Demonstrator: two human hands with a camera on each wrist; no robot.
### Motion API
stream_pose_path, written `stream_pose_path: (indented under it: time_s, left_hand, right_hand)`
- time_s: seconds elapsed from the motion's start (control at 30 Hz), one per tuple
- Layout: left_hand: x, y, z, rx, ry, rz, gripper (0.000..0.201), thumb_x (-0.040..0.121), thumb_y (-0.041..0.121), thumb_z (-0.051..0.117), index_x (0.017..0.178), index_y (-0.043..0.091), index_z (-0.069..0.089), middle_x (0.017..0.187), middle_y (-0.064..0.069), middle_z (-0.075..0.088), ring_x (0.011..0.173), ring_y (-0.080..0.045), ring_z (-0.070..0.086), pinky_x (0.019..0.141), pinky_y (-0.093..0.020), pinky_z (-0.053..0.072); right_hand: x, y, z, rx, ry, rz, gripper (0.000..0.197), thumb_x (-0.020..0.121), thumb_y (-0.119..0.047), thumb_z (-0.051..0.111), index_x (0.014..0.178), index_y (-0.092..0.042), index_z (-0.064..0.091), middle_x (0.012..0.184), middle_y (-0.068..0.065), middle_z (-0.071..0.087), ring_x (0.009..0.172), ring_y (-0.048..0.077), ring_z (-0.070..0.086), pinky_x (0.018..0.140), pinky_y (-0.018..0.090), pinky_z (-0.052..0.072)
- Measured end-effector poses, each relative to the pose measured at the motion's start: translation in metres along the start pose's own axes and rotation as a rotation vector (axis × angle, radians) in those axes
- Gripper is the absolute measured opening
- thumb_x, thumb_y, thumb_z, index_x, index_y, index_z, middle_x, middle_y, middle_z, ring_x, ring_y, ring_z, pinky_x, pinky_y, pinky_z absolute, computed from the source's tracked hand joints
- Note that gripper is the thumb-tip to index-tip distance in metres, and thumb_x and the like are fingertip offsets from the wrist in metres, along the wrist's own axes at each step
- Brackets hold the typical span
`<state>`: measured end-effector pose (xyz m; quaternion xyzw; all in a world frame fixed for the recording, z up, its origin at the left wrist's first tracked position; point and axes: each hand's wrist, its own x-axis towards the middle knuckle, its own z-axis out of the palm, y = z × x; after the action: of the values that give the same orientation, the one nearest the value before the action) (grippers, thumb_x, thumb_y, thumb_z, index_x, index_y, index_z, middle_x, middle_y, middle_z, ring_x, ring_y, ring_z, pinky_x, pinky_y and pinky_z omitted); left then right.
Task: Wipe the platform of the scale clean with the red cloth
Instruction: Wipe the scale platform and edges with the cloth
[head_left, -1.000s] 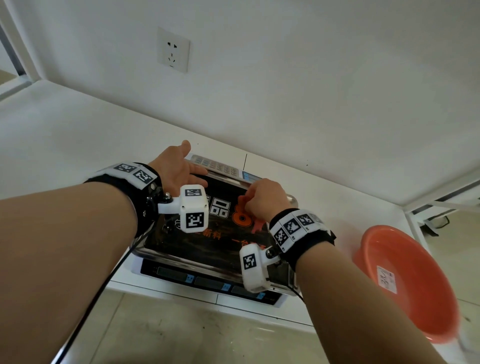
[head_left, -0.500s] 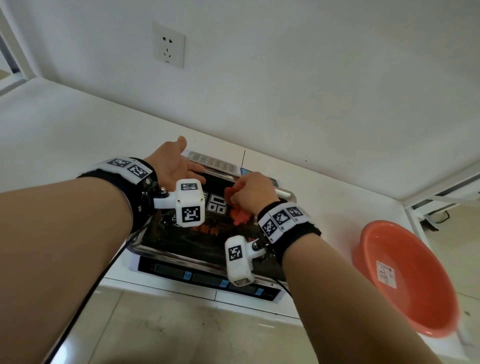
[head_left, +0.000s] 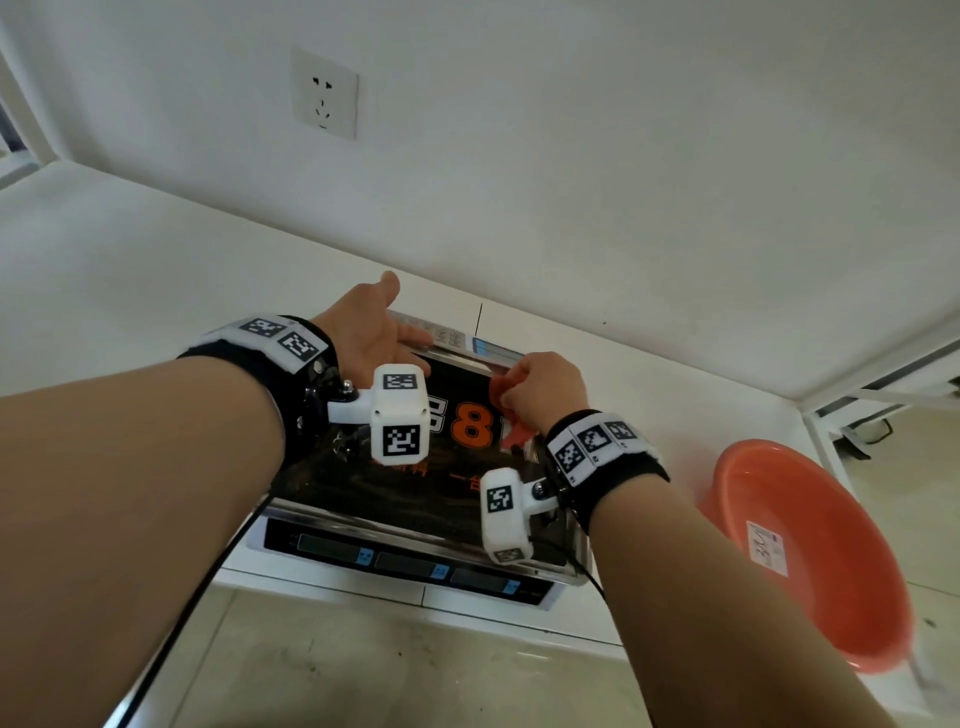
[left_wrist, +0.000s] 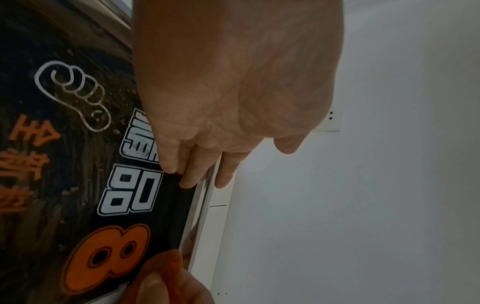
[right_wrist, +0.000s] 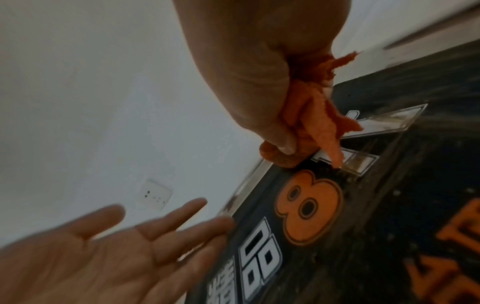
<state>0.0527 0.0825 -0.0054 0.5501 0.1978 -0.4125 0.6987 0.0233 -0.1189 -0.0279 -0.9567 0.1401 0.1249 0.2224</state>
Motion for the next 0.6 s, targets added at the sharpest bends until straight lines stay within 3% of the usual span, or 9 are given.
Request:
stream_pose_path:
  time_s: [0.13,0.23,0.3,0.47,0.6]
  left_hand:
    - [0.004,-0.003,0.008,0.018,-0.004,-0.014,0.089,0.091,0.07,0.012,0.145,0.004,0.035,0.15,-0.031,0.029,0.141,-0.043,0.026,0.112,-0.051,0.025]
    - [0.005,-0.006,0.014,0.015,-0.015,-0.013,0.088,0.091,0.07,0.012,0.146,0.005,0.034,0.15,-0.03,0.029,0.14,-0.043,0.027,0.109,-0.051,0.028]
    - [0.006,-0.008,0.015,0.007,-0.013,-0.018,0.088,0.091,0.07,0.013,0.147,0.006,0.033,0.15,-0.029,0.029,0.139,-0.044,0.029,0.104,-0.052,0.033]
    - [0.008,-0.01,0.014,0.009,-0.018,-0.012,0.088,0.09,0.071,0.013,0.147,0.006,0.033,0.152,-0.026,0.027,0.143,-0.042,0.022,0.113,-0.053,0.023]
    - [0.008,-0.009,0.015,-0.002,-0.014,-0.015,0.088,0.091,0.07,0.013,0.148,0.005,0.032,0.152,-0.027,0.026,0.144,-0.042,0.02,0.114,-0.054,0.02]
  right_hand:
    - [-0.01,-0.005,0.003,-0.087,-0.137,-0.097,0.014,0.086,-0.015,0.074,0.099,-0.018,0.075,0.1,-0.002,0.074,0.095,0.016,0.071,0.075,0.025,0.055]
    - [-0.013,-0.003,-0.003,-0.008,-0.211,-0.14,0.016,0.078,-0.013,0.081,0.084,-0.025,0.074,0.093,-0.002,0.073,0.093,0.017,0.07,0.086,0.036,0.059]
    - [-0.006,0.004,-0.014,0.068,-0.138,-0.101,0.018,0.078,-0.01,0.08,0.078,-0.026,0.072,0.09,-0.001,0.074,0.09,0.019,0.072,0.085,0.041,0.061]
    - [0.008,0.022,-0.023,-0.016,0.047,-0.071,0.009,0.085,-0.009,0.071,0.092,-0.012,0.074,0.094,0.005,0.074,0.092,0.022,0.071,0.084,0.04,0.061]
    - [0.004,0.021,-0.01,-0.131,-0.018,-0.063,0.009,0.088,-0.014,0.07,0.095,-0.012,0.075,0.097,0.007,0.075,0.091,0.024,0.071,0.083,0.038,0.061]
